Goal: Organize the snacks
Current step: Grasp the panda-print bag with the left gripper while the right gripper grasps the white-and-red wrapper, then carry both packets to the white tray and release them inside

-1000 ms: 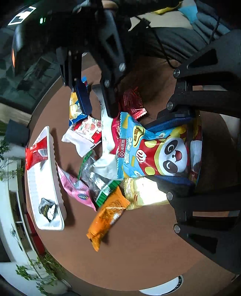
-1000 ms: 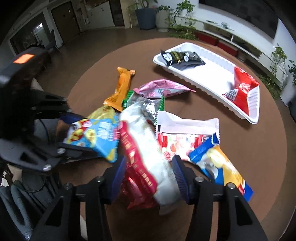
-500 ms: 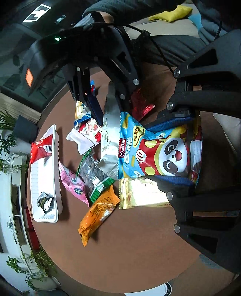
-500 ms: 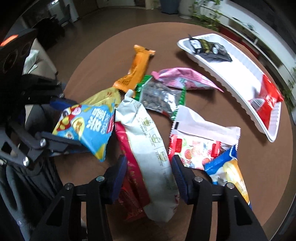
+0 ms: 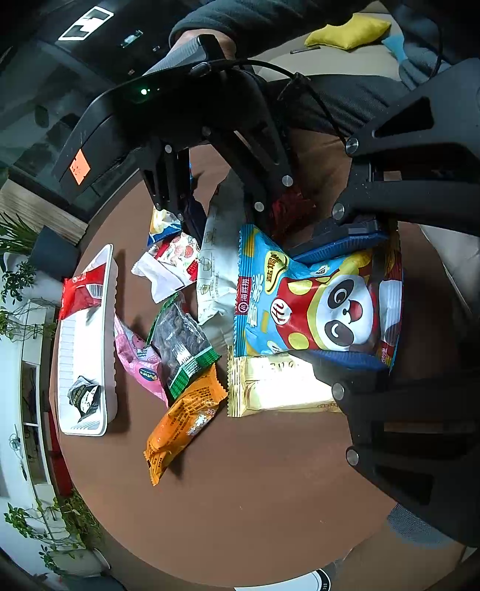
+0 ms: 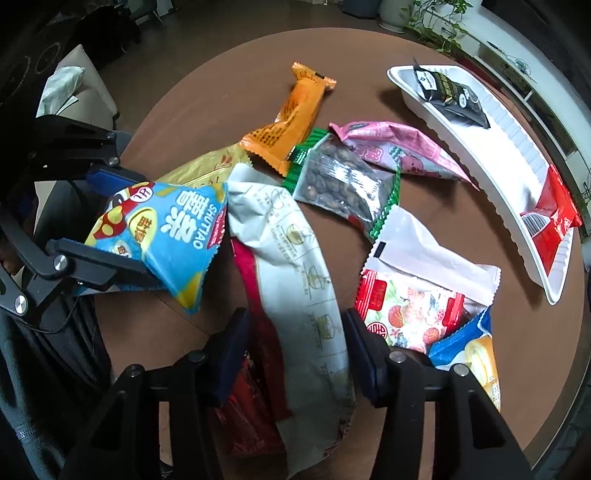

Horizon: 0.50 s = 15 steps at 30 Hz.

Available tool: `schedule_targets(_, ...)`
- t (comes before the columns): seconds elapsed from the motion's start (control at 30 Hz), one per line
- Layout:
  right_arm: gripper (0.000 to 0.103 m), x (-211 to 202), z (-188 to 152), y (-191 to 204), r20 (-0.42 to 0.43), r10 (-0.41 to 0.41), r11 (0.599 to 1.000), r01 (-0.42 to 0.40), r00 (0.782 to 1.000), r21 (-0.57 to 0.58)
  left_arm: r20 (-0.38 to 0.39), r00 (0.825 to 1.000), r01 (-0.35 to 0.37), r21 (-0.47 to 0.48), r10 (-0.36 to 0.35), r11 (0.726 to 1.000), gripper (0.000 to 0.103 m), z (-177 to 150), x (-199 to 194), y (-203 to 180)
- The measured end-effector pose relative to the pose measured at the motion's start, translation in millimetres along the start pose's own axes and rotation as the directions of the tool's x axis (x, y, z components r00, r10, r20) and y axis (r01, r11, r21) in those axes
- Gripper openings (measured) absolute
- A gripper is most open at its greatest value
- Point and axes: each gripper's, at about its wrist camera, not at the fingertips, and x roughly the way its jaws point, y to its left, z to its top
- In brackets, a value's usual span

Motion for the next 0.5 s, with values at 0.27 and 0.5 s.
schedule_targets(0.27, 0.055, 1.0, -1.5, -1.1, -0.009, -0.012, 1.0, 0.011, 1.0, -0.015, 0.002, 1.0, 0.001, -0.004, -0.001, 1.0, 0.041, 0.1, 0.1, 0.5)
schedule_targets(0.5, 0.035, -2.0, 0.3, 2.7, -0.011, 0.019, 1.0, -0.019, 1.0, -0.012, 0.003, 1.0, 0.004, -0.005, -0.004, 1.0, 0.041, 0.2, 1.4, 0.7)
